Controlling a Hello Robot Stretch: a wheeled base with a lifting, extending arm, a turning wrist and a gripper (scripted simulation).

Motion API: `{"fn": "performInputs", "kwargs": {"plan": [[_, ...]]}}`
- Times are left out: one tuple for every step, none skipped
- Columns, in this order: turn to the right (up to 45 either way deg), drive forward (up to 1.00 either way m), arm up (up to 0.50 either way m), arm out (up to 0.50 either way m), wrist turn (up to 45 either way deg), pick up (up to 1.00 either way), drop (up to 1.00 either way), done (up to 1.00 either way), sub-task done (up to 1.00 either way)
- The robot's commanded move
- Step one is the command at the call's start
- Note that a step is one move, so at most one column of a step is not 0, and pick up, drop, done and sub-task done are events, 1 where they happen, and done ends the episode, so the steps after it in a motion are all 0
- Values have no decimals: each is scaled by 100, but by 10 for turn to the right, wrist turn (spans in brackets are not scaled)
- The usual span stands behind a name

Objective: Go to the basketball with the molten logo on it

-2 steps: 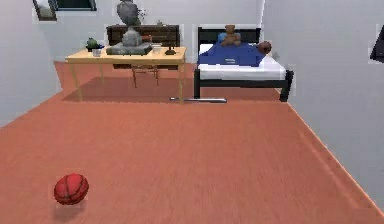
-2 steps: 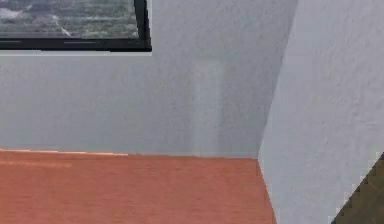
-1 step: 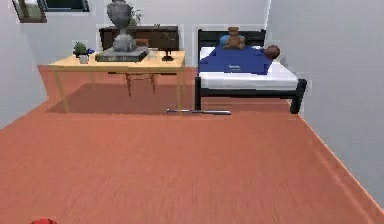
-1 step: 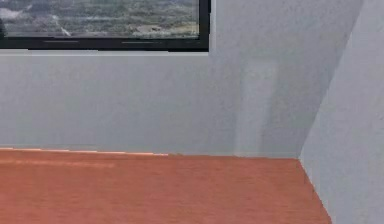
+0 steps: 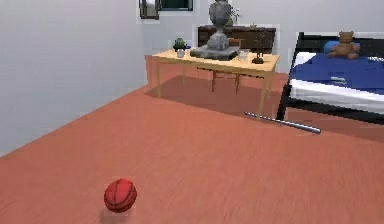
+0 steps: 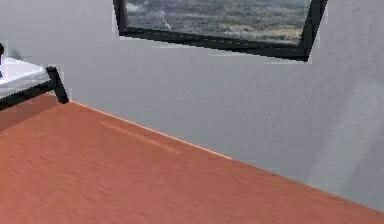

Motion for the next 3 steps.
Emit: {"fn": "performInputs", "kwargs": {"plan": [[0,30,0,0,0,0,0,0,0],[-330,0,0,0,0,0,0,0,0],[0,0,0,0,0,0,0,100,0]]}}
